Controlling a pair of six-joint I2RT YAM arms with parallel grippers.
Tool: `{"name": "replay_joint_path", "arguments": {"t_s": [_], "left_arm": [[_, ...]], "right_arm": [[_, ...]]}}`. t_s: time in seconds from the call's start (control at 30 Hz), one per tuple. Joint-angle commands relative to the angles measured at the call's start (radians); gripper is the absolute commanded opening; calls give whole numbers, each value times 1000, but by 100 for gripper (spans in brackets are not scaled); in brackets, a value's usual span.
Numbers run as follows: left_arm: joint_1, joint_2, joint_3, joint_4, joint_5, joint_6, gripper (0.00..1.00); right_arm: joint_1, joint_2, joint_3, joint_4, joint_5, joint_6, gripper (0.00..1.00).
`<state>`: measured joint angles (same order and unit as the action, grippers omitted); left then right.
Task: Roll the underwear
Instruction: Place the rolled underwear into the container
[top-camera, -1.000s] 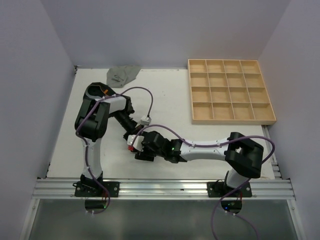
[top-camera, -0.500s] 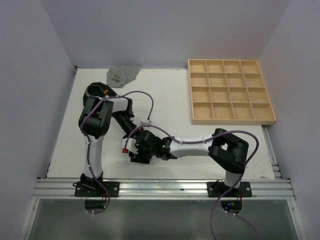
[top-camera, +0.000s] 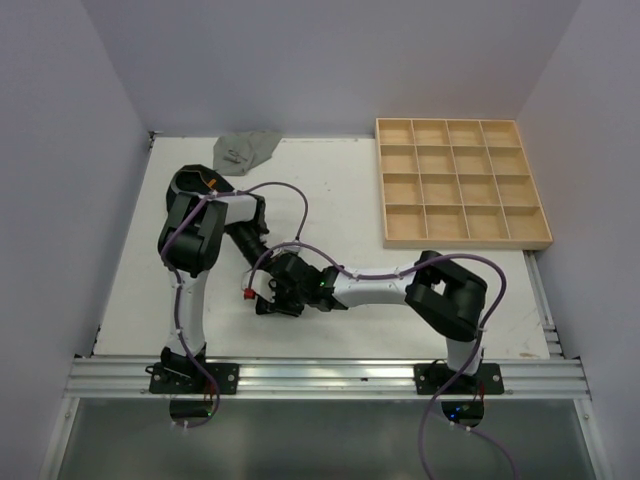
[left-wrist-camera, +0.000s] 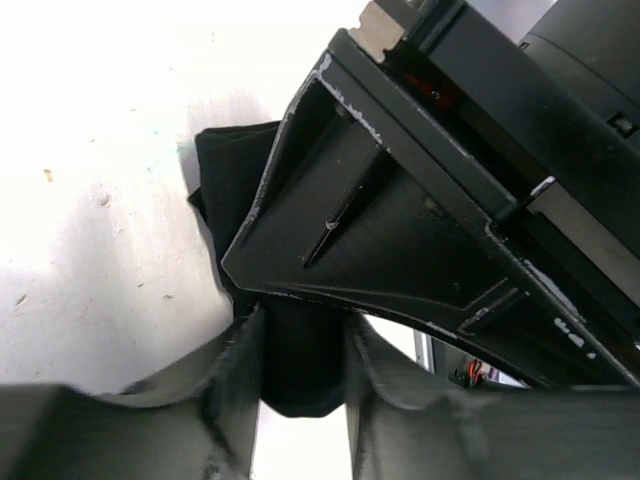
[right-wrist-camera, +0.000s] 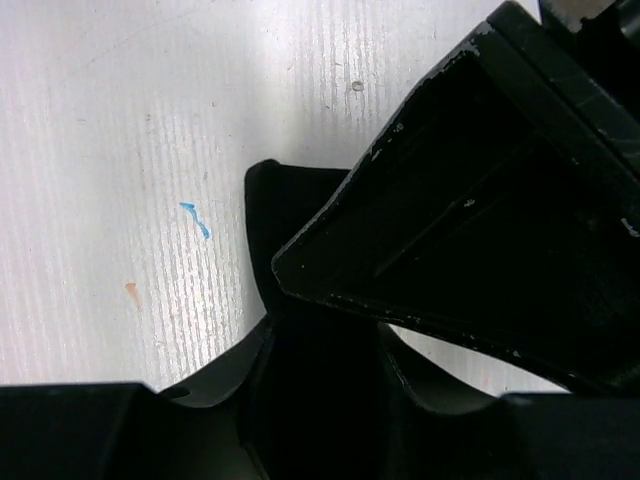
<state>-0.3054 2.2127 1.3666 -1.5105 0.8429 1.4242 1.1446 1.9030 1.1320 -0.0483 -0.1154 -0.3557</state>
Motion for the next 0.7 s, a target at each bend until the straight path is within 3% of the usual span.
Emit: {"name": "replay_joint_path", "arguments": {"t_s": [0.0,0.2,0.23,0.33,0.4,0.6,0.67], "left_arm": [[24,9,18,236,-108,13,40],[179,-134,215,202,-33,-16,62],[202,-152,267,194,-16,-19,69],[268,-302,282,220,28,-27,77],[282,-367,258,257,38,-68,100],[290,-602,145,447,123,-243,100],[288,-674,89,539,153,-326,100]], "right_arm": [[-3,30,5,-36,-44,33,0],[-57,-174,-150,-35,-29,164,0],[-107,-208,-170,-36,-36,188,0],[-218,-346,-238,-41,-38,283,0],[-272,-436,-277,-42,-23,348,0],[-520,-646,-316,-110,28,510,0],[-658,-691,-308,-159,25,538,0]]}}
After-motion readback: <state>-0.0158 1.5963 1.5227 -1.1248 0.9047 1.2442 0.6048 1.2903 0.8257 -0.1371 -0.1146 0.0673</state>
